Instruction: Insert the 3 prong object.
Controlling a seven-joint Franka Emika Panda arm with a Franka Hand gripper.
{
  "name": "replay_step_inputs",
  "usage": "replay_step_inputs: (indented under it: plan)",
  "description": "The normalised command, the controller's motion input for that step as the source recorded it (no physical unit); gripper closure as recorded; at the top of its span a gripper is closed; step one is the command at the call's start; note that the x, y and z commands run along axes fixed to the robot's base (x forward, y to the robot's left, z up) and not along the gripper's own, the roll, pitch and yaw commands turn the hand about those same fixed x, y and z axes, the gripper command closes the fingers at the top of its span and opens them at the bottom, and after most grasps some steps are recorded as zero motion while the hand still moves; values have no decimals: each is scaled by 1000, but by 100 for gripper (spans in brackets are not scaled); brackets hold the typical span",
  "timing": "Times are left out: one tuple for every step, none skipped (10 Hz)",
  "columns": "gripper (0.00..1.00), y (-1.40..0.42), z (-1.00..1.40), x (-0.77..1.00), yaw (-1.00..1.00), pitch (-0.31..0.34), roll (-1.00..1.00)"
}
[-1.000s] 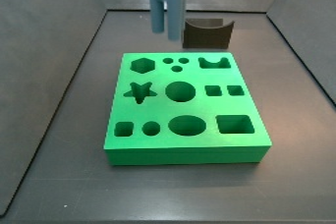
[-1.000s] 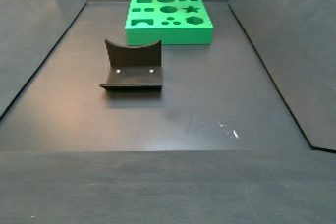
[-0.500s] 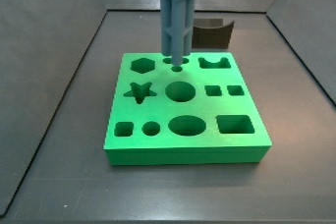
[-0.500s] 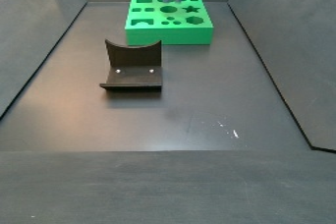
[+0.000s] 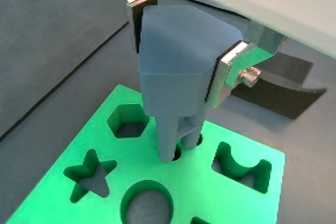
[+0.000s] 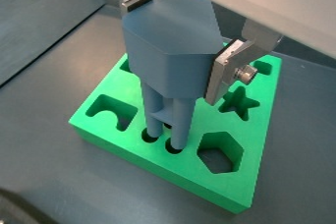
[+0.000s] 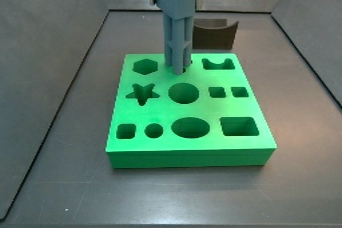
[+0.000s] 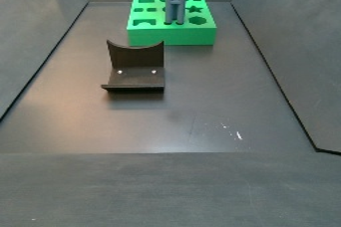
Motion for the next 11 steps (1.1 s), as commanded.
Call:
replay_step_inputs:
  plan:
    - [100,203,-320,66,497,-90,0]
    - [100,63,-383,160,317,-37,-6]
    - [100,0,-386,189,-3,-10,-63]
    - [100,0,-363,31,-211,-51,-129]
    - [100,0,-391,0,-226,-80,-124]
    - [100,0,-354,14,-180,-36,-71]
    - [100,0,-257,14,-114,0,-41]
    - [100,0,-234,69,-117,0,-67]
    - [100,0,-160,49,-66,0,-77]
    - [100,0,-43,11,-11,0,-39]
    - [100,0,0,0,0,0,0]
